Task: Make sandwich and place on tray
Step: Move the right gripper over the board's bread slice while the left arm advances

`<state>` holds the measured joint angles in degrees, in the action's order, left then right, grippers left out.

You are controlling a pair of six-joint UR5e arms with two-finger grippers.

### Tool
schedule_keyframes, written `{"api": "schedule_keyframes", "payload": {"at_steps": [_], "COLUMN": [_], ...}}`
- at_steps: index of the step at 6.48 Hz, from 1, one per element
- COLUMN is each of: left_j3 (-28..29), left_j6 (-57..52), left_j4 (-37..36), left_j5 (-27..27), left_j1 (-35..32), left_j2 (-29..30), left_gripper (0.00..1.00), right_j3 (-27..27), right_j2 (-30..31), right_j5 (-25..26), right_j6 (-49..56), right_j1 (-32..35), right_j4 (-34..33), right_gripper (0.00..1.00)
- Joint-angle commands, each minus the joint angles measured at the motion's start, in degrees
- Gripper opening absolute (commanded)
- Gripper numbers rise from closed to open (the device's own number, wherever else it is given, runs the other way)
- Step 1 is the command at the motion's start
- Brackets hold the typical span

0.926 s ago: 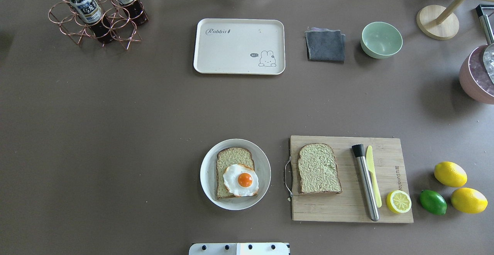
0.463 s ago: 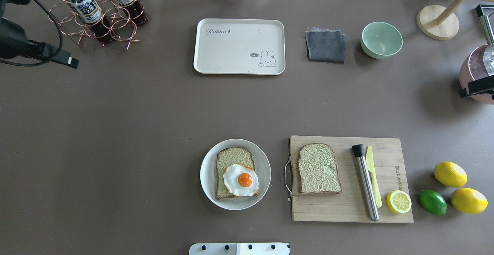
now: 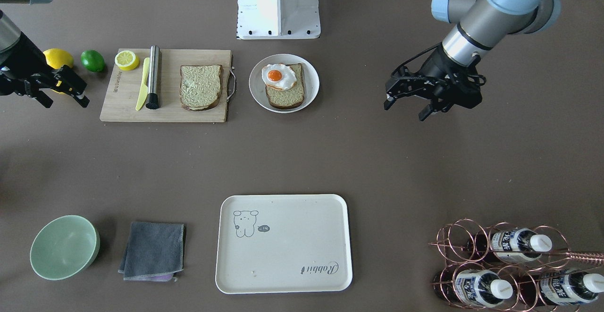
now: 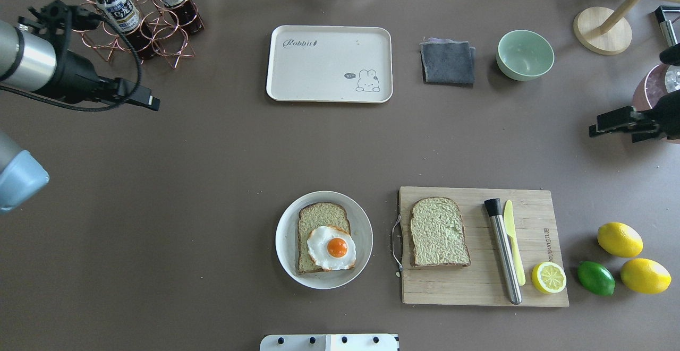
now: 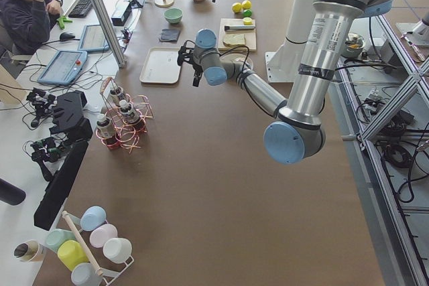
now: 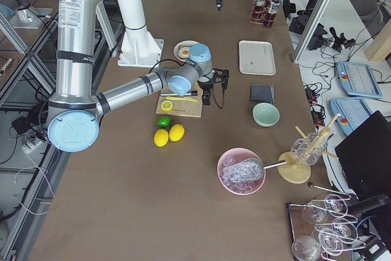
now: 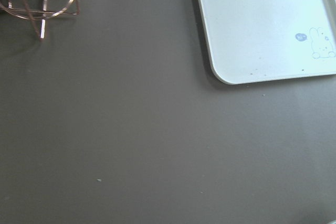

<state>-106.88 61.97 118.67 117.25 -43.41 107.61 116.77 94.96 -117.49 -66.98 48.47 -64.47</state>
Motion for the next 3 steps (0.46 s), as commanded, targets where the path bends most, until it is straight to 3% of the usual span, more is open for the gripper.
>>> {"api": "schedule_keyframes", "payload": {"at_steps": [1, 3], "left_j3": [0.1, 0.1], "left_j6": [4.6, 4.6], "left_j4": [0.0, -0.1], "left_j5": [-4.5, -4.5], "left_j1": [4.9, 5.3], "left_j2": [3.3, 3.7], "left_gripper": [0.98, 0.98], "right_j3": [4.1, 4.9], "right_j2": [-1.1, -1.2], "right_j5": [9.0, 12.0], "right_j6": [-13.0, -13.9], "right_j1": [-13.3, -20.9], "right_j4": [0.0, 1.4], "right_gripper": [1.00, 1.00]}}
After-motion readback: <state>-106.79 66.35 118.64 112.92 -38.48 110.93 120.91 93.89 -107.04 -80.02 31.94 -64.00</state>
